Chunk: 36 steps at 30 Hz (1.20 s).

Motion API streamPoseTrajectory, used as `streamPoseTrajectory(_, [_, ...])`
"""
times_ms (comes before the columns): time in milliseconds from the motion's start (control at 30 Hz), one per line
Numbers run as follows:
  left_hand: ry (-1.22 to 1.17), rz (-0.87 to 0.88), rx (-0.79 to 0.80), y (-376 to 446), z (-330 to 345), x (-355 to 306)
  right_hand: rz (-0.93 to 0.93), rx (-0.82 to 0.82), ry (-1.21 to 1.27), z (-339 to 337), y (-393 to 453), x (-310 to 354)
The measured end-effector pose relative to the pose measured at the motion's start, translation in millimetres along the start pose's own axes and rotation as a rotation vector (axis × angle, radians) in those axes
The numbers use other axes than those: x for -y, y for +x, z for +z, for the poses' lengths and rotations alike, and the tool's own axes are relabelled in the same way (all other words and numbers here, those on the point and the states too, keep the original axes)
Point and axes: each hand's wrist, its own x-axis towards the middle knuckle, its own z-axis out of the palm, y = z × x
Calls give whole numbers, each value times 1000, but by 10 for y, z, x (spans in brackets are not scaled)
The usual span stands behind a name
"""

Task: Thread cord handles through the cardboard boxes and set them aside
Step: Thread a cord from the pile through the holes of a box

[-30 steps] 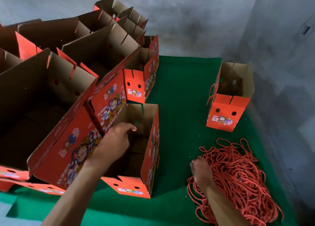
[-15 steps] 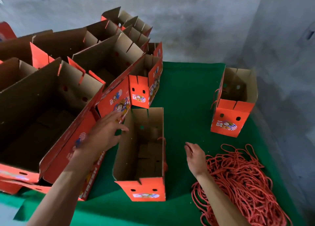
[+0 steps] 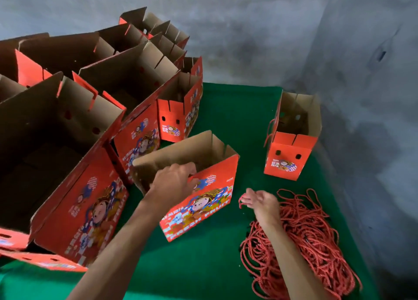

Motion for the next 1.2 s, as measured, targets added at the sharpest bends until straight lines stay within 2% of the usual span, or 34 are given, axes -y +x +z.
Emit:
streamPoseTrajectory(67, [-73, 17, 75, 7, -8, -88, 67, 160, 136, 78, -99, 98])
streamPoseTrajectory(233, [-253, 29, 288, -29, -47, -216, 95, 228, 99, 230, -292, 211])
streamPoseTrajectory(333, [-303, -38, 402, -37, -49, -264, 37, 262, 64, 242, -387, 212])
streamPoseTrajectory(433, [-517, -95, 506, -16, -36, -337, 25, 294, 126, 277, -429, 207])
streamPoseTrajectory(567, [-831, -274, 595, 17, 18, -419, -24, 344, 195, 329, -458, 187])
streamPoseTrajectory(667, [-899, -378, 650, -28, 22, -403, -41, 325, 173, 353, -442, 177])
streamPoseTrajectory(800, [-996, -427, 690, -64, 50, -334, -69, 302, 74, 358, -412, 179])
streamPoseTrajectory(933, [-1009, -434, 721, -49, 117, -278, -121, 295, -129, 367, -413, 155])
streamPoseTrajectory(1200, [-1042, -382, 767, -53, 104, -333, -60, 200, -249, 473, -456, 217])
